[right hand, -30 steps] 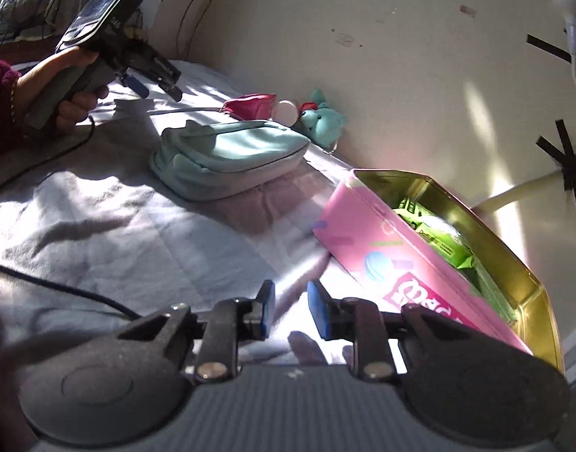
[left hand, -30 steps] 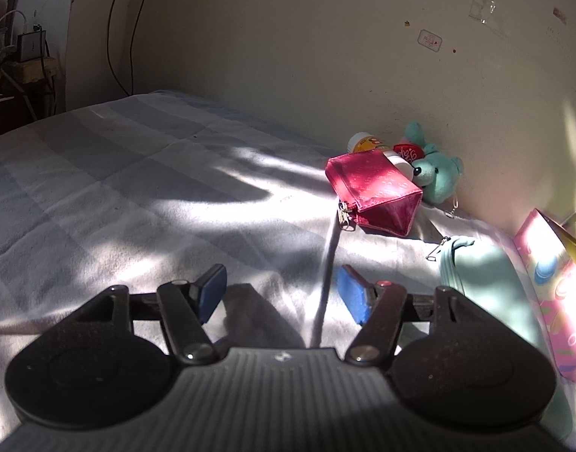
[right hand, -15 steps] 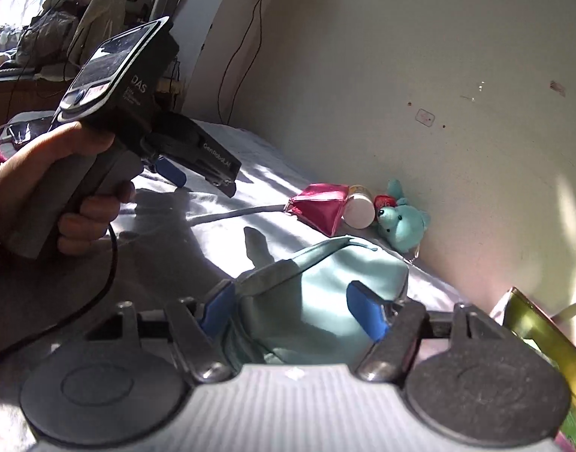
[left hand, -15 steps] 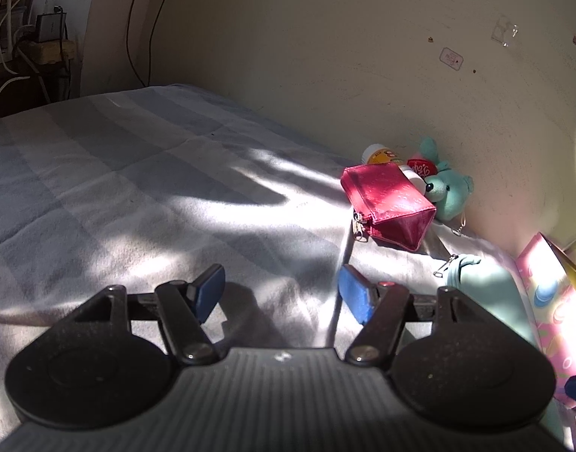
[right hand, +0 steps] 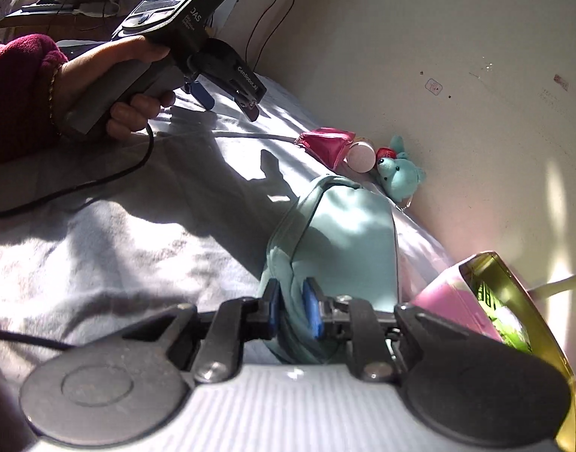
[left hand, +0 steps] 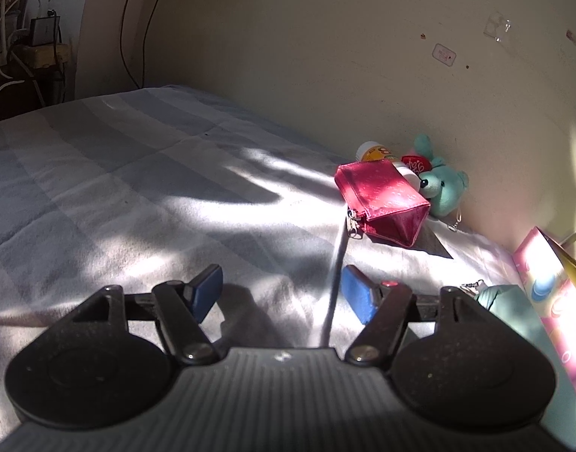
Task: Organize objects
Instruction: 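Lift the pouch, lower it into the pink tin, open the right gripper, then reach the right gripper to the pink zip purse and grasp it, then lift the pink purse with the right gripper toward the tin, then lower the purse into the pink tin and open the right gripper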
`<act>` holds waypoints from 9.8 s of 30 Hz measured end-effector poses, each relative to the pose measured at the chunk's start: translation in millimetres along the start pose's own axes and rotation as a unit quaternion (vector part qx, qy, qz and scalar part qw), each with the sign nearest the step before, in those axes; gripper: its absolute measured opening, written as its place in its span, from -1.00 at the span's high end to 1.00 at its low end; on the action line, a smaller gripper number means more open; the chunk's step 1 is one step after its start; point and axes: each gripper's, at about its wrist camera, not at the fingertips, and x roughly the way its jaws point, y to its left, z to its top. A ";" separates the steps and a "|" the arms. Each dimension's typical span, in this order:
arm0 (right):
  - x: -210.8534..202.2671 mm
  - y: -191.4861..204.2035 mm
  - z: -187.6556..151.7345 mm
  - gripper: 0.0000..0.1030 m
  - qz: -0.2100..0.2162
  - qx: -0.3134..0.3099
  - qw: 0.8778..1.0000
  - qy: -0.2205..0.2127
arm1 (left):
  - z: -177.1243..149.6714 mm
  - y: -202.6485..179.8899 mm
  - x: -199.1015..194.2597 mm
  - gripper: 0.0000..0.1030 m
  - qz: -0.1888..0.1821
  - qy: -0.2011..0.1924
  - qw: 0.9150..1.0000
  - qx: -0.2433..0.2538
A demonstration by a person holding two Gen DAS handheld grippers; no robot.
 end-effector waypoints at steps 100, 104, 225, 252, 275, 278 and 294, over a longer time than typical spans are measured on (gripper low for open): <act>-15.5 -71.9 -25.4 -0.30 -0.154 0.391 0.903 -0.091 | -45.4 -145.8 -22.1 -0.30 -0.082 0.061 0.963 0.249; 2.7 -63.9 -7.0 -0.30 -0.128 0.373 0.915 -0.082 | -36.7 -119.9 -13.3 -0.32 -0.058 0.057 0.968 0.238; -13.6 -97.6 -94.4 0.13 0.011 0.500 0.865 -0.030 | 15.1 -29.8 3.1 -0.52 -0.147 0.022 0.979 0.141; -19.6 -94.8 -38.5 0.60 0.089 0.434 0.892 -0.095 | -26.6 -136.8 -46.4 0.02 -0.390 0.104 0.891 0.210; -33.5 -230.3 -130.0 0.11 -0.173 0.485 0.850 -0.113 | -59.6 -329.2 2.3 -0.04 -0.323 0.078 0.888 0.319; -42.9 -231.8 -136.7 0.11 -0.190 0.496 0.838 -0.129 | -59.8 -323.9 -5.0 -0.07 -0.296 0.066 0.896 0.326; -65.2 -179.1 -105.3 0.10 -0.202 0.500 0.830 -0.143 | -53.9 -255.0 -46.7 -0.18 -0.168 0.008 0.928 0.332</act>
